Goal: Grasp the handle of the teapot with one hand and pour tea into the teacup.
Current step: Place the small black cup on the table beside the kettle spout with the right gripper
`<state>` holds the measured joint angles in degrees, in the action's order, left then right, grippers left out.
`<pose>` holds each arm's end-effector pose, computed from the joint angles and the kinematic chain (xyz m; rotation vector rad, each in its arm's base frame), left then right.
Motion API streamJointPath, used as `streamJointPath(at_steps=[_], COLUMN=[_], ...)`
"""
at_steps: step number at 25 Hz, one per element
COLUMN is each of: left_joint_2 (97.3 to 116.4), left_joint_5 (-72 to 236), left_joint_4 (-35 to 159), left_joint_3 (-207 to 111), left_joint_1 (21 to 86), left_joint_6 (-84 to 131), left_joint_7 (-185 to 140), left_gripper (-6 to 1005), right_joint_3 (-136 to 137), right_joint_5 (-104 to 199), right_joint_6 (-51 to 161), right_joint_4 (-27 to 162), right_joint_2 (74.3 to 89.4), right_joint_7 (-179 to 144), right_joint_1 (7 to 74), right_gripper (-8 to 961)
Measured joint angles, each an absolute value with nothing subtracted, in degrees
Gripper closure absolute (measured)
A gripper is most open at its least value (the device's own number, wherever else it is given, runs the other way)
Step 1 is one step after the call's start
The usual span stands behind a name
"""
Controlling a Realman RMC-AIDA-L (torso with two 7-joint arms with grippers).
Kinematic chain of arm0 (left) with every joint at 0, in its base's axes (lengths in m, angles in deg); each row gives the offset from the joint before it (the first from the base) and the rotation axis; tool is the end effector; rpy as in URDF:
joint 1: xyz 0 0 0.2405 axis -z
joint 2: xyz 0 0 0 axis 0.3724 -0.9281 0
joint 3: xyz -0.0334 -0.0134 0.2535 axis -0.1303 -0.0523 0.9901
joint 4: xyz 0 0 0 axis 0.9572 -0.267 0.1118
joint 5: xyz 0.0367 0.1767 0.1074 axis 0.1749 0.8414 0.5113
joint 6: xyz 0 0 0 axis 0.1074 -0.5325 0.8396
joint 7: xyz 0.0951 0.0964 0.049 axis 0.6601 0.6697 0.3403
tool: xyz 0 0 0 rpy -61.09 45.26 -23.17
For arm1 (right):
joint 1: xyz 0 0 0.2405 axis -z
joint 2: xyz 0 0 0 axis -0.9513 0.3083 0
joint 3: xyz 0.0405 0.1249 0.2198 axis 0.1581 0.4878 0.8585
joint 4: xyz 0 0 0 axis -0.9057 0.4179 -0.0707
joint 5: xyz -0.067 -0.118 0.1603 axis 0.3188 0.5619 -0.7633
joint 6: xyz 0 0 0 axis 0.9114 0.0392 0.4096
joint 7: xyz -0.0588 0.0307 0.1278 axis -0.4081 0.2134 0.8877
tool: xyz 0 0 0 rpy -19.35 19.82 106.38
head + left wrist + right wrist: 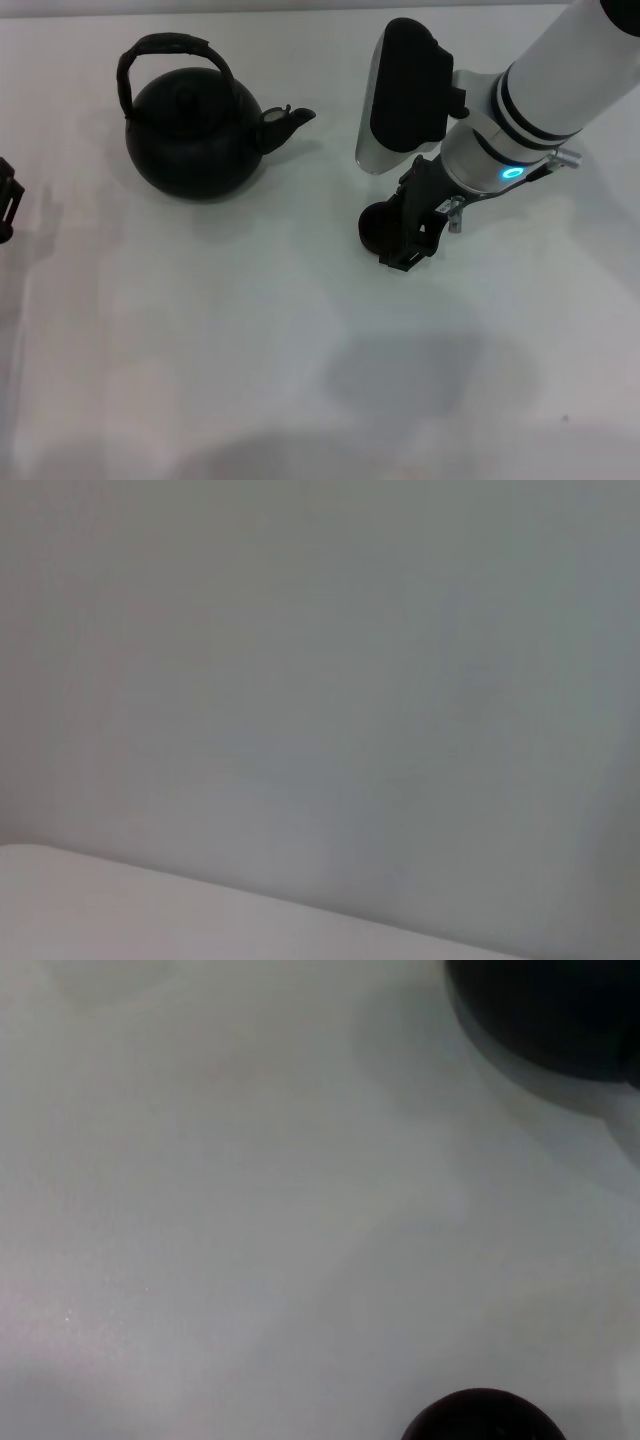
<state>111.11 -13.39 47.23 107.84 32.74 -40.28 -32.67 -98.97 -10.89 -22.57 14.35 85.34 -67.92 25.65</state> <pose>-0.3774 0.2327 -0.0345 -1.3810 -0.8678 -0.6931 0.1624 0.3585 -0.0950 -2.8827 0.2221 -0.7189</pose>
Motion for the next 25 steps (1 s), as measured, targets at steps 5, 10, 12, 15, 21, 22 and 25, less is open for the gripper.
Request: streamJointPath(at_steps=[5, 10, 12, 15, 21, 22, 25], left_joint_2=[111.11, 111.11, 111.11, 111.18, 111.2, 111.19, 111.2], left_joint_5=[-13.4, -13.4, -13.4, -13.4, -13.4, -13.4, -13.4], left_joint_4=[47.2, 47.2, 47.2, 47.2, 47.2, 47.2, 47.2], left_joint_3=[107.8, 107.8, 107.8, 107.8, 107.8, 107.8, 107.8], left_joint_1=[32.9, 33.0, 33.0, 33.1, 33.1, 33.1, 33.1], left_joint_6=[-40.5, -40.5, -40.5, -40.5, -40.5, -40.5, -40.4], left_joint_7=[-32.7, -32.7, -32.7, -32.7, -32.7, -32.7, -32.7], left_gripper=[151, 151, 152, 152, 150, 151, 152], right_joint_3=[-99.0, -99.0, -99.0, -99.0, -99.0, -99.0, -98.8], right_joint_5=[-10.9, -10.9, -10.9, -10.7, -10.5, -10.5, -10.7], right_joint_6=[-22.5, -22.5, -22.5, -22.4, -22.2, -22.2, -22.2], right_joint_4=[14.2, 14.2, 14.2, 14.2, 13.8, 13.8, 13.4], right_joint_2=[85.34, 85.34, 85.34, 85.34, 85.34, 85.34, 85.3], right_joint_7=[-67.9, -67.5, -67.5, -67.4, -67.2, -67.1, -67.1], right_joint_1=[26.0, 26.2, 26.2, 26.3, 26.3, 26.3, 26.3], right_gripper=[240, 240, 229, 194, 125, 113, 79])
